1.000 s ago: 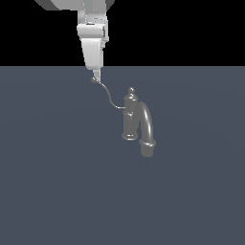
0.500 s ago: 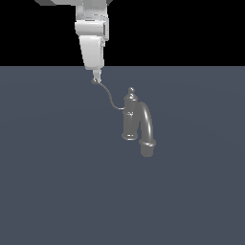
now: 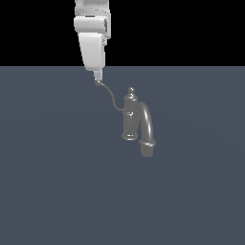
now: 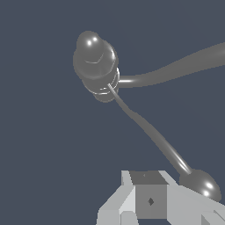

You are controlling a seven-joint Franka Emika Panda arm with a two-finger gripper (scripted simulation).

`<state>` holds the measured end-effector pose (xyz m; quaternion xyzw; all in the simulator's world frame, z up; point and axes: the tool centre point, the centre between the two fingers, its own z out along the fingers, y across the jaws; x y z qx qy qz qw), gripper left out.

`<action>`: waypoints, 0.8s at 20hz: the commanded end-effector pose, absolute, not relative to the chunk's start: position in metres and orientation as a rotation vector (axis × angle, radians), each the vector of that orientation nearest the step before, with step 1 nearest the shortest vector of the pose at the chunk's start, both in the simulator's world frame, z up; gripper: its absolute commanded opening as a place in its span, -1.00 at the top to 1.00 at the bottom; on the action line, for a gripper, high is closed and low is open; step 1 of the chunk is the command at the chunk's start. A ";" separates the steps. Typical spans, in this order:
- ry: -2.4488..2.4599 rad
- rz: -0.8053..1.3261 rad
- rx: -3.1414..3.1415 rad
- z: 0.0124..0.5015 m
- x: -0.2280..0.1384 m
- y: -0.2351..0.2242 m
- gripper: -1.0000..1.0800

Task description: Turn on the faucet by rotating a designated handle.

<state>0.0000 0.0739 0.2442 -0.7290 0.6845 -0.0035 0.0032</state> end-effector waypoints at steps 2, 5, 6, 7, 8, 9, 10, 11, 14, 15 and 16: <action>2.144 -0.012 -2.288 0.244 -0.003 0.072 1.00; 2.143 -0.010 -2.290 0.244 -0.011 0.064 1.00; 2.143 -0.010 -2.290 0.244 -0.014 0.061 1.00; 2.143 -0.009 -2.291 0.244 -0.017 0.059 1.00; 2.143 -0.009 -2.291 0.244 -0.020 0.056 1.00; 2.142 -0.008 -2.292 0.244 -0.023 0.053 1.00; 2.142 -0.008 -2.292 0.244 -0.026 0.050 1.00; 2.142 -0.007 -2.293 0.244 -0.029 0.047 1.00; 2.141 -0.006 -2.294 0.244 -0.038 0.039 1.00; 2.141 -0.005 -2.295 0.243 -0.040 0.036 1.00; 2.141 -0.005 -2.295 0.243 -0.043 0.033 1.00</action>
